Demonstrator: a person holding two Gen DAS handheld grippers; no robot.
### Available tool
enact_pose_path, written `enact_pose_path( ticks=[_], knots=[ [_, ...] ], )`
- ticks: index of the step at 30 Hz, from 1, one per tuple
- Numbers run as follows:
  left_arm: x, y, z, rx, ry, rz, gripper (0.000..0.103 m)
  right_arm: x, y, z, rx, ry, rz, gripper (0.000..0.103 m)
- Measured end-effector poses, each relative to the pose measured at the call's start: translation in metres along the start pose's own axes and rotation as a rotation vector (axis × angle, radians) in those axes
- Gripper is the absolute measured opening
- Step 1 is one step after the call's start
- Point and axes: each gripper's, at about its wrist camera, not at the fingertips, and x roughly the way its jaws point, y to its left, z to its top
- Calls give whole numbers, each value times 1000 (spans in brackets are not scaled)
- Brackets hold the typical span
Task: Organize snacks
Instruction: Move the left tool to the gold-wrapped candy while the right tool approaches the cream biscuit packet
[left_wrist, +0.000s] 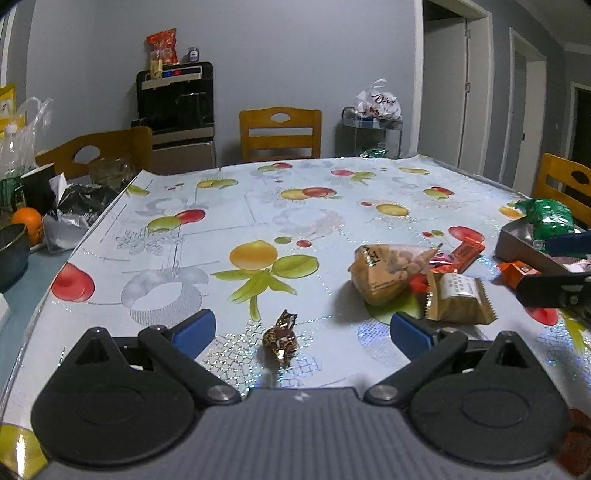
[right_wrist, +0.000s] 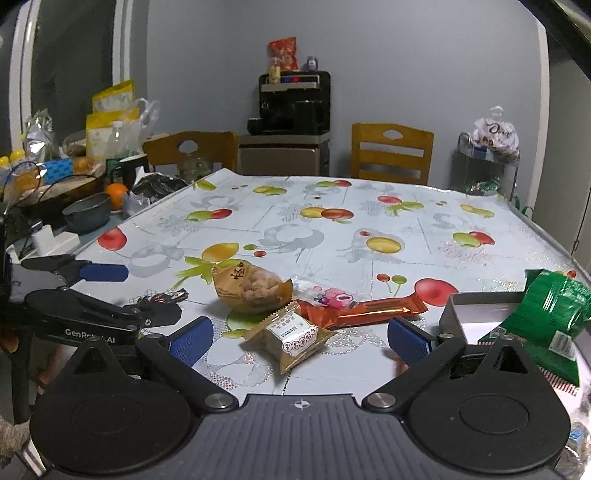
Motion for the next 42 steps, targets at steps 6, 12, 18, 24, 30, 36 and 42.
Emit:
enact_pose_path(
  ticks=[6,12,18,24,30,36,42],
  knots=[
    [12,-10,-1,55,51,42,102,13,2,-3,1,23,2,102],
    [20,-9,0,43,81,18,102,24,4,-5,-2,44,8,102],
    [26,5,-1,-42,109,-16,102,38,12,0,-18,71,10,102],
    [30,8,-1,-63,130,-15,102,54,19,4,-53,88,-12,102],
    [30,8,-2,-62,137,-5,99,68,19,7,-46,110,4,95],
    [31,9,-2,-68,138,-8,98,76,18,5,-77,132,17,72],
    [31,9,-1,-68,135,-12,98,69,21,-1,-98,141,40,61]
  ],
)
